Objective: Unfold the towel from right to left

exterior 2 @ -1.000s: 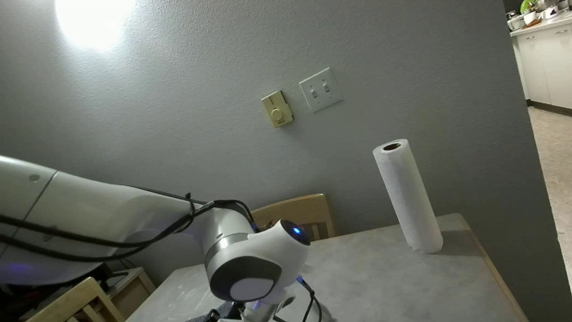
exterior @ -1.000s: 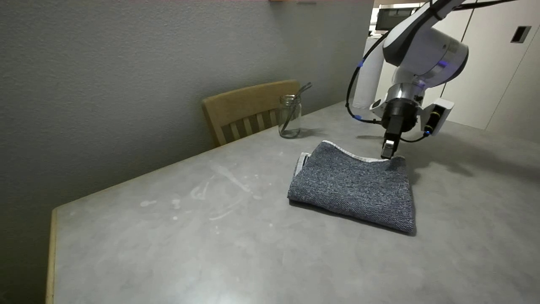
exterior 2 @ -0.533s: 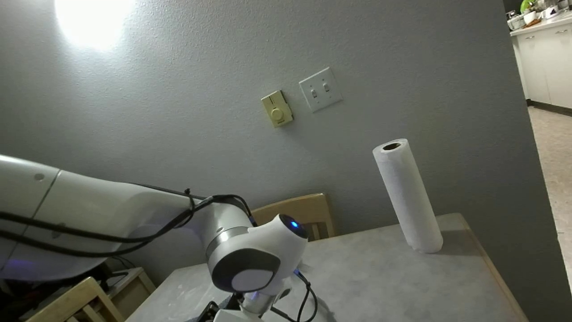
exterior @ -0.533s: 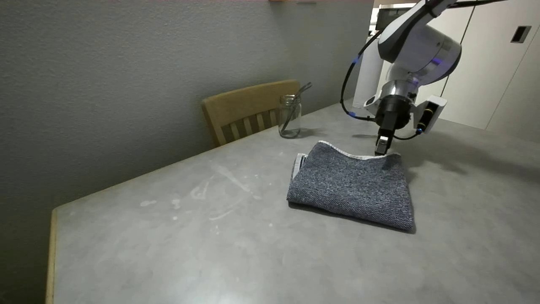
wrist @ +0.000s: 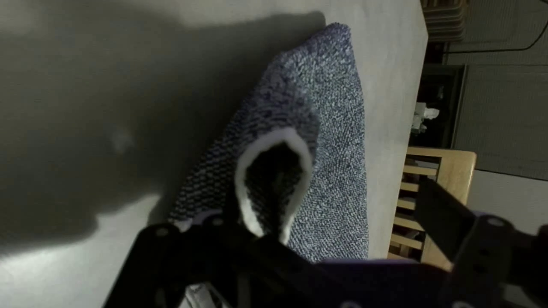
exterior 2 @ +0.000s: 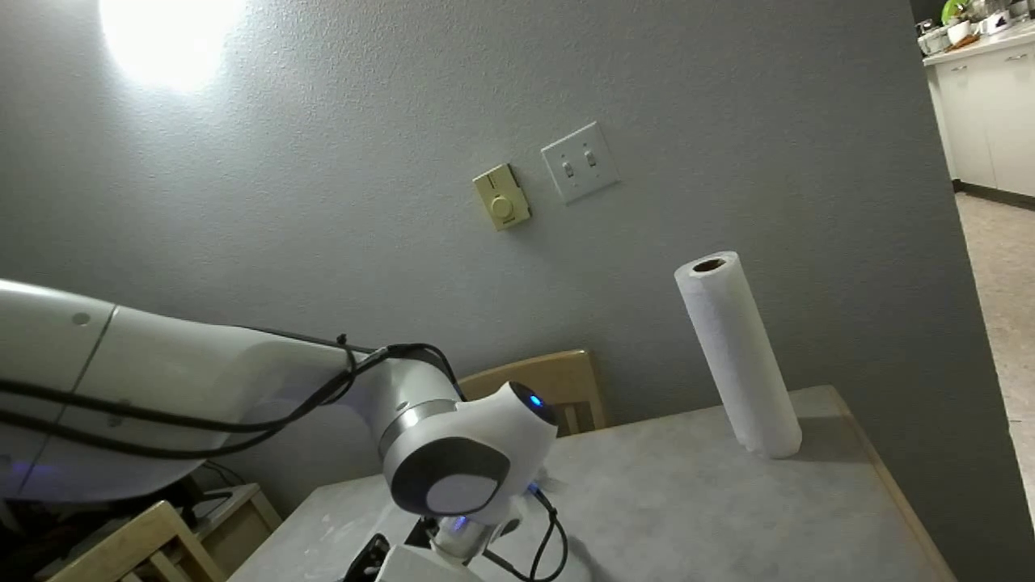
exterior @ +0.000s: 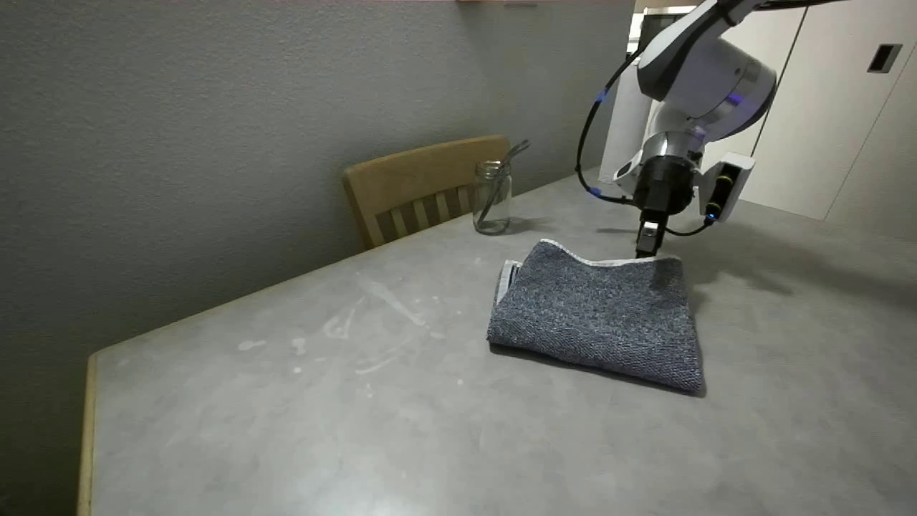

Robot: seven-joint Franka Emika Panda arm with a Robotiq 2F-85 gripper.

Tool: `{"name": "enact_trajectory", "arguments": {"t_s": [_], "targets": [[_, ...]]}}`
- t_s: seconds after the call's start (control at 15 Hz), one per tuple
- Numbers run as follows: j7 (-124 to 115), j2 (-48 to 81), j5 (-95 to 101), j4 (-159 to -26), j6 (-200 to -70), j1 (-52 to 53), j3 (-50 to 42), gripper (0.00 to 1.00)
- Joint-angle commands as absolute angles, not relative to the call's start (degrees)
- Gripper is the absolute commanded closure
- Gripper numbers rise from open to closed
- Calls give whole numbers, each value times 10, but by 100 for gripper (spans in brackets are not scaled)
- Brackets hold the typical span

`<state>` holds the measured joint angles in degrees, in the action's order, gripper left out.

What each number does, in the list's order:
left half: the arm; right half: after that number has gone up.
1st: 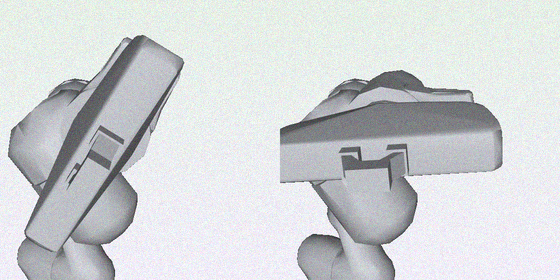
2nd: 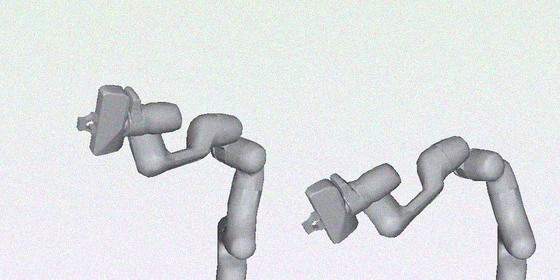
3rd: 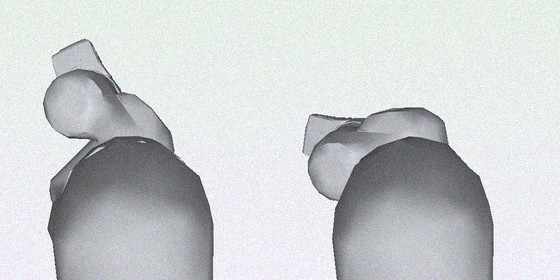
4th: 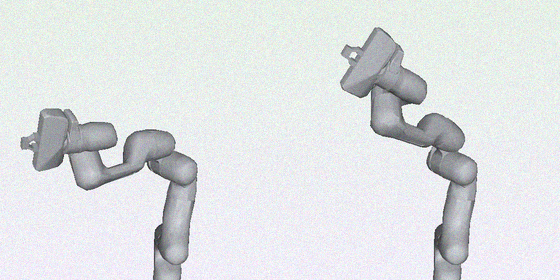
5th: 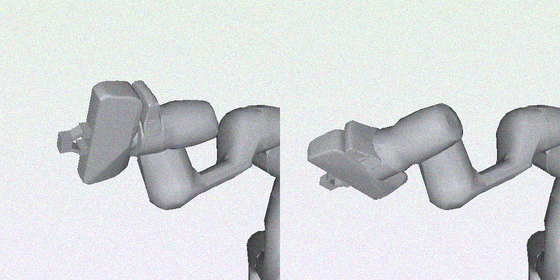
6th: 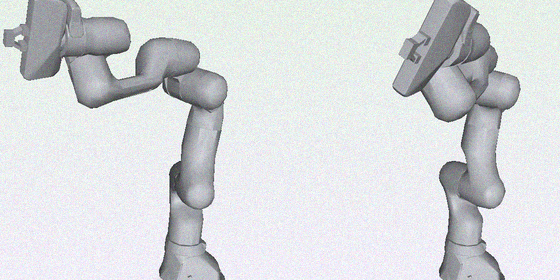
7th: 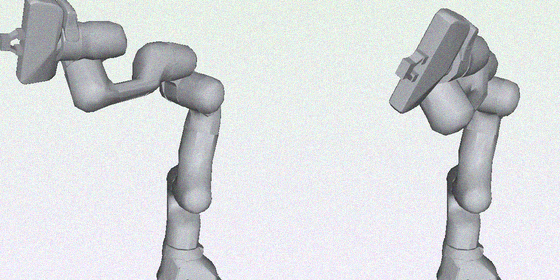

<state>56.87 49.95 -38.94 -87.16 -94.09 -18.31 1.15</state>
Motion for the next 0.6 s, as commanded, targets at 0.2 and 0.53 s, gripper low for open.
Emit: {"name": "enact_trajectory", "arguments": {"t_s": [0.2,0.53], "targets": [[537,518,-388,-841,-908,-191,16,0],[516,511,-380,-830,-903,-184,14,0]]}}
